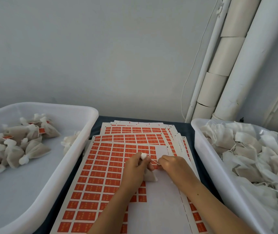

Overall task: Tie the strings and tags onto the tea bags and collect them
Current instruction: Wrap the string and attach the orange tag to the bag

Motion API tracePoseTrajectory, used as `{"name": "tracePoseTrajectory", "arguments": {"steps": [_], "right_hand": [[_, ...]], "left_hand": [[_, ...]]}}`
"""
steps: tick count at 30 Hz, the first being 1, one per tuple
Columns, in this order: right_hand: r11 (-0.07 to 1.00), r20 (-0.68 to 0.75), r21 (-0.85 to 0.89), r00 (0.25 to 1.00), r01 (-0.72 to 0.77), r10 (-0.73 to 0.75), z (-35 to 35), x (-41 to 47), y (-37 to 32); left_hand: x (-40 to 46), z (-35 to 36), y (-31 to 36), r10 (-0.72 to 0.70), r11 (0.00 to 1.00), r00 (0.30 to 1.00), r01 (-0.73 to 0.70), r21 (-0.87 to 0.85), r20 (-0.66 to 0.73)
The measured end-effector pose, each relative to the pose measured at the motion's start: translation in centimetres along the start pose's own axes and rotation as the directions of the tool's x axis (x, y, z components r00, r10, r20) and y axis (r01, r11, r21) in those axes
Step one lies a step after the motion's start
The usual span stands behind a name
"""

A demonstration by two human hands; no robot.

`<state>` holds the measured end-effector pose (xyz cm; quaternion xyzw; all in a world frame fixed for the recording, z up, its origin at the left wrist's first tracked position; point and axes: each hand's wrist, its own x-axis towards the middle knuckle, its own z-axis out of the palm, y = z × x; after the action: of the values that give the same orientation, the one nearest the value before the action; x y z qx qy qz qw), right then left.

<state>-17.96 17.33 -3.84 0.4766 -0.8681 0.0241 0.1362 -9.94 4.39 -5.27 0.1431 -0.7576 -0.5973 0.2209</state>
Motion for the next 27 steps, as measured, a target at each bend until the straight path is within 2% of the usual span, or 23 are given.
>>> {"name": "tracePoseTrajectory", "arguments": {"steps": [3, 7, 11, 13, 16, 22, 25, 27], "right_hand": [[0.999, -0.018, 0.049, 1.0, -0.007, 0.008, 0.1, -0.1, 0.3], [1.0, -0.084, 0.021, 0.996, 0.007, -0.005, -0.4, 0.0, -0.2], [0.995, -0.133, -0.096, 0.991, 0.022, -0.035, -0.3, 0.2, -1.0], [0.992, -0.1, -0.121, 0.994, 0.026, -0.038, -0.4, 0.3, -0.7], [0.994, 0.032, -0.084, 0.997, 0.073, -0.071, -0.6, 0.4, -0.3], [0.986, 0.007, -0.102, 0.991, 0.135, -0.135, -0.9, -0.1, 0.3], [0.988, 0.045, -0.07, 0.99, 0.137, -0.134, -1.1, 0.0, 0.1], [0.983, -0.003, -0.066, 0.986, 0.169, -0.17, -1.1, -0.1, 0.0]], "left_hand": [[0.1, -0.1, 0.0, 0.008, 1.0, 1.0, -0.008, -0.002, 0.0], [0.1, 0.0, 0.0, 0.013, 1.0, 1.0, -0.013, 0.002, -0.002], [0.2, -0.1, -0.1, 0.025, 1.0, 1.0, -0.025, 0.011, -0.009], [0.2, 0.0, -0.1, 0.02, 1.0, 1.0, -0.02, 0.003, -0.01], [0.0, -0.1, 0.1, 0.013, 1.0, 1.0, -0.013, -0.001, -0.004], [0.1, -0.2, 0.2, 0.002, 1.0, 1.0, -0.002, -0.014, -0.003], [0.1, -0.3, 0.1, -0.001, 1.0, 1.0, 0.001, -0.015, -0.007], [0.2, -0.3, 0.1, -0.003, 1.0, 1.0, 0.003, -0.018, -0.006]]}}
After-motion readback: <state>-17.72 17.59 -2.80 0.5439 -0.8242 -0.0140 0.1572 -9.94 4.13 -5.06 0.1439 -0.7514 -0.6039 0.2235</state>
